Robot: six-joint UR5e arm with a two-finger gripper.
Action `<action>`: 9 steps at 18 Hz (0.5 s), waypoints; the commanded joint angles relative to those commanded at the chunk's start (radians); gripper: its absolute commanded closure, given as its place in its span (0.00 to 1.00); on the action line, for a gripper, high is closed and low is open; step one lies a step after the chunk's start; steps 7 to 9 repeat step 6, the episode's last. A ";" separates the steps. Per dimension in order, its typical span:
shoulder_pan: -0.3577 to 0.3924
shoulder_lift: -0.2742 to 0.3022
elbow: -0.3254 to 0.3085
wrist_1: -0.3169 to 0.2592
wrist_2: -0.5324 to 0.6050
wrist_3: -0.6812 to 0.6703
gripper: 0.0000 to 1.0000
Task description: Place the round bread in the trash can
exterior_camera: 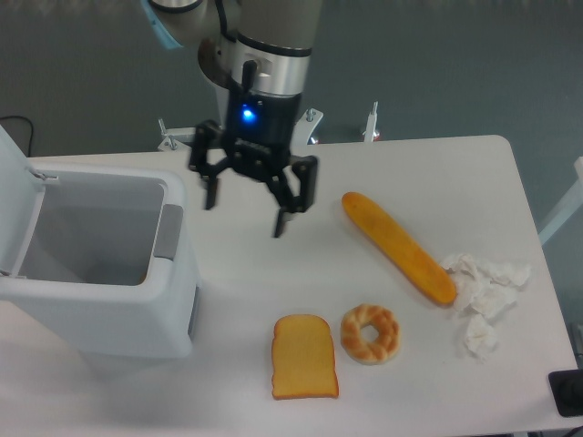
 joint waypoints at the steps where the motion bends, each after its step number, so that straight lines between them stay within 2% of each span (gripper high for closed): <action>1: 0.002 0.000 -0.003 0.002 0.023 0.012 0.00; 5: 0.015 0.000 -0.006 0.002 0.071 0.051 0.00; 9: 0.018 0.000 -0.006 0.002 0.071 0.051 0.00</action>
